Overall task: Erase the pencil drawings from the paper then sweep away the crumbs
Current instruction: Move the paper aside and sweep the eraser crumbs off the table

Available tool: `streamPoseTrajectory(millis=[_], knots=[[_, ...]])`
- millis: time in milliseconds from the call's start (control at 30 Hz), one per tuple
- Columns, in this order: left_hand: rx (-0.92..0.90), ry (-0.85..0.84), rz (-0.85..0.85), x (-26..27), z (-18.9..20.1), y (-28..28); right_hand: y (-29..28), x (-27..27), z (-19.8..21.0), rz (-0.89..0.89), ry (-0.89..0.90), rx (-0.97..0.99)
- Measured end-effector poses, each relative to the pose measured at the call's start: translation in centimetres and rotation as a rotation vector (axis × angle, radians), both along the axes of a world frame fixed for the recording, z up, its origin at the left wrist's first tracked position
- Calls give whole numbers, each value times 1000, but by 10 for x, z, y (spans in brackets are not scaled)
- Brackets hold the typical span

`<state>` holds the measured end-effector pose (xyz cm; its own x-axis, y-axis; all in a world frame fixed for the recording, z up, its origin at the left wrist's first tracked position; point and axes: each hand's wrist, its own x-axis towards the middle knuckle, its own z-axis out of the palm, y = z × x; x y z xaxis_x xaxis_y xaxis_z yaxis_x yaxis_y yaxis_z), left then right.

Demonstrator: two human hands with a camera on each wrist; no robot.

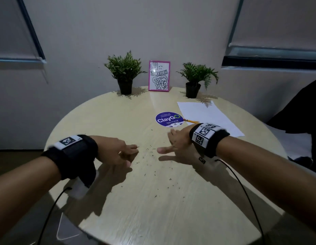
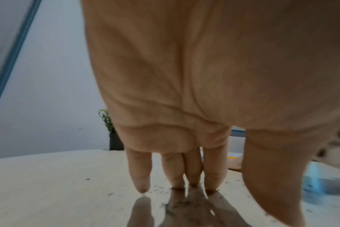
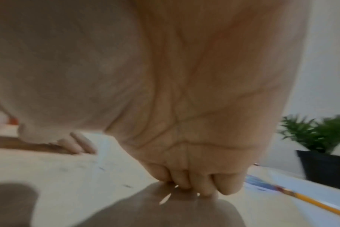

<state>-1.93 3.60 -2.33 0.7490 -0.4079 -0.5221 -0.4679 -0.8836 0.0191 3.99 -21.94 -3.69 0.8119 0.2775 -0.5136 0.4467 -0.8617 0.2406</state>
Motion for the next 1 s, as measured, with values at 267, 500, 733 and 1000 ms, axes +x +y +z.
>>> streamPoseTrajectory(millis=[267,500,733,1000], knots=[[-51,-36,40,5,-4,21,22,6,25,-12,0,87],[-60,-40,82,10,-11,20,74,-29,-17,87,-100,240],[-24,-49,86,2,-19,23,36,5,20,-43,-90,134],[16,-38,96,2,-22,24,35,-25,-5,-12,113,172]])
